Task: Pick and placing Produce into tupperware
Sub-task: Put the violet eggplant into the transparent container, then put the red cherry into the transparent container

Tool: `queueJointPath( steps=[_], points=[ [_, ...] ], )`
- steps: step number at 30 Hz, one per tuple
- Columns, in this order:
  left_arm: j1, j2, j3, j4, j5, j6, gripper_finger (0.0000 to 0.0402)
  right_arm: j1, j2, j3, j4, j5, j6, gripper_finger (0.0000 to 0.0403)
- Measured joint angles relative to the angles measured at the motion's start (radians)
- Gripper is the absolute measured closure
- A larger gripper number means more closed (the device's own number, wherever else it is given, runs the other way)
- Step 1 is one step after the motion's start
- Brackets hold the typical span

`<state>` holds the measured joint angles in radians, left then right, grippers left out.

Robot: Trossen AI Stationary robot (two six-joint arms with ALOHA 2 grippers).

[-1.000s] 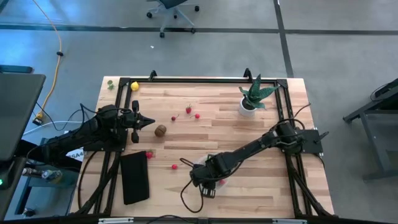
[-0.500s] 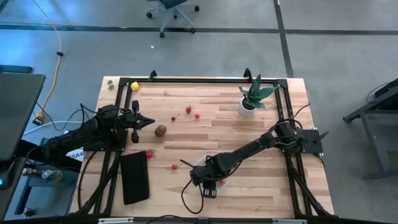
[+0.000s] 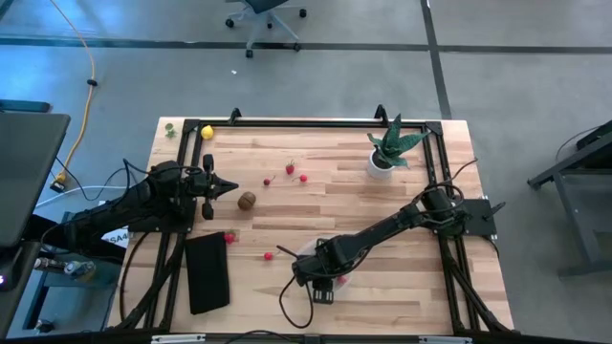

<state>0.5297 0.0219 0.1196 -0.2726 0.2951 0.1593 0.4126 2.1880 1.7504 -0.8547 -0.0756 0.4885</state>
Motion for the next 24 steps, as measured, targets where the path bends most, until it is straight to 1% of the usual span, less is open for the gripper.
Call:
queueJointPath(
  steps=[8,16,18,24],
  points=[
    [0.0,0.0,0.0,0.0,0.0,0.0,0.0401,0.0,0.0,0.0,-0.001,0.008,-0.013,0.021],
    [0.0,0.0,0.0,0.0,0.0,0.0,0.0401,0.0,-0.013,0.001,0.0,0.021,0.005,0.0206],
    [0.0,0.0,0.0,0.0,0.0,0.0,0.0401,0.0,-0.038,0.001,0.002,0.047,0.016,0.0206],
    [0.0,0.0,0.0,0.0,0.0,0.0,0.0401,-0.033,-0.129,0.002,0.008,0.175,0.016,0.0206]
  ],
)
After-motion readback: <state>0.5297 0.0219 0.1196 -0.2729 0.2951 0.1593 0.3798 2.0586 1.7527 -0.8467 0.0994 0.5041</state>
